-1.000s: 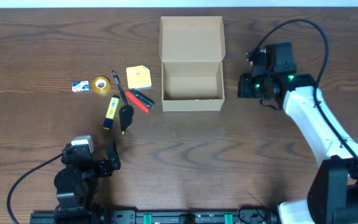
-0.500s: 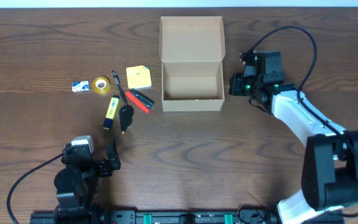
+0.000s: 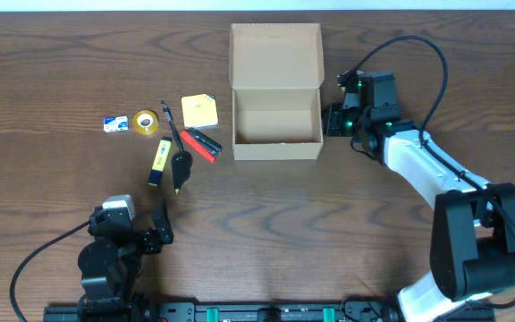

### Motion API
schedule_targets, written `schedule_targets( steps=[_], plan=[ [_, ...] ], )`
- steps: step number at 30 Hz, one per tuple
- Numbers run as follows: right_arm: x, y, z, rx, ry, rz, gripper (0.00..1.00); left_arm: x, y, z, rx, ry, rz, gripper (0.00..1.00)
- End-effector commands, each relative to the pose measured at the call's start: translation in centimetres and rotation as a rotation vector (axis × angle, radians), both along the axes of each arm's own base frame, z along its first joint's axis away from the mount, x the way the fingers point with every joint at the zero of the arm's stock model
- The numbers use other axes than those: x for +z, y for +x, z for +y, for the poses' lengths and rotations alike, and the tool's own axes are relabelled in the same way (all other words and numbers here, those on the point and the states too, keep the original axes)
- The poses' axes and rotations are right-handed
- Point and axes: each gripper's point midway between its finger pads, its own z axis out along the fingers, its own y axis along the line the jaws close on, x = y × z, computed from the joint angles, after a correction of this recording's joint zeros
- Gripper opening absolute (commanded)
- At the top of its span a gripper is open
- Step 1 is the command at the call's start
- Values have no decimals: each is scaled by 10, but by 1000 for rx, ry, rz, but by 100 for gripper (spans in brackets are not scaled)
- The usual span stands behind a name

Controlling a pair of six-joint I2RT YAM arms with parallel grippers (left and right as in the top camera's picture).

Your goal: Pack container

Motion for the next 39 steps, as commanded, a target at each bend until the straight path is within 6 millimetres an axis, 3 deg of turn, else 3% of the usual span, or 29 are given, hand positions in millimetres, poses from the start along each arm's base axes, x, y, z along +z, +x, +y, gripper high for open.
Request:
schedule_targets(
  steps=[1, 3, 5, 7, 8, 9, 11, 15, 21, 26, 30, 36, 39],
  plan=[
    [-2, -2, 6, 10, 11, 5, 14, -6, 0, -1, 1, -10, 9, 95],
    [-1, -1, 6, 11, 12, -2, 29, -6, 0, -1, 1, -10, 9, 95],
    [-1, 0, 7, 10, 13, -5, 56, -6, 0, -1, 1, -10, 9, 95],
    [-1, 0, 7, 11, 13, -5, 74, -6, 0, -1, 1, -10, 9, 95],
    [-1, 0, 7, 11, 13, -5, 93, -6, 0, -1, 1, -10, 9, 95],
    [-1, 0, 7, 11, 13, -5, 96, -6, 0, -1, 1, -10, 9, 95],
    [-1, 0, 6, 8, 10, -6, 93, -6, 0, -1, 1, -10, 9, 95],
    [-1, 1, 5, 3, 5, -7, 42, -6, 0, -1, 1, -10, 9, 95],
    [12, -2, 6, -5, 26, -9, 1, -6, 0, -1, 1, -10, 9, 95],
    [64, -3, 9, -1, 45, -84, 1, -6, 0, -1, 1, -10, 9, 95],
    [93, -13, 28, 47, 59, -131, 1, -6, 0, -1, 1, -10, 9, 95],
    [73, -35, 67, 132, 30, -65, 1, -6, 0, -1, 1, -10, 9, 95],
    [58, -38, 65, 88, -29, -26, 33, -6, 0, -1, 1, -10, 9, 95]
  ],
)
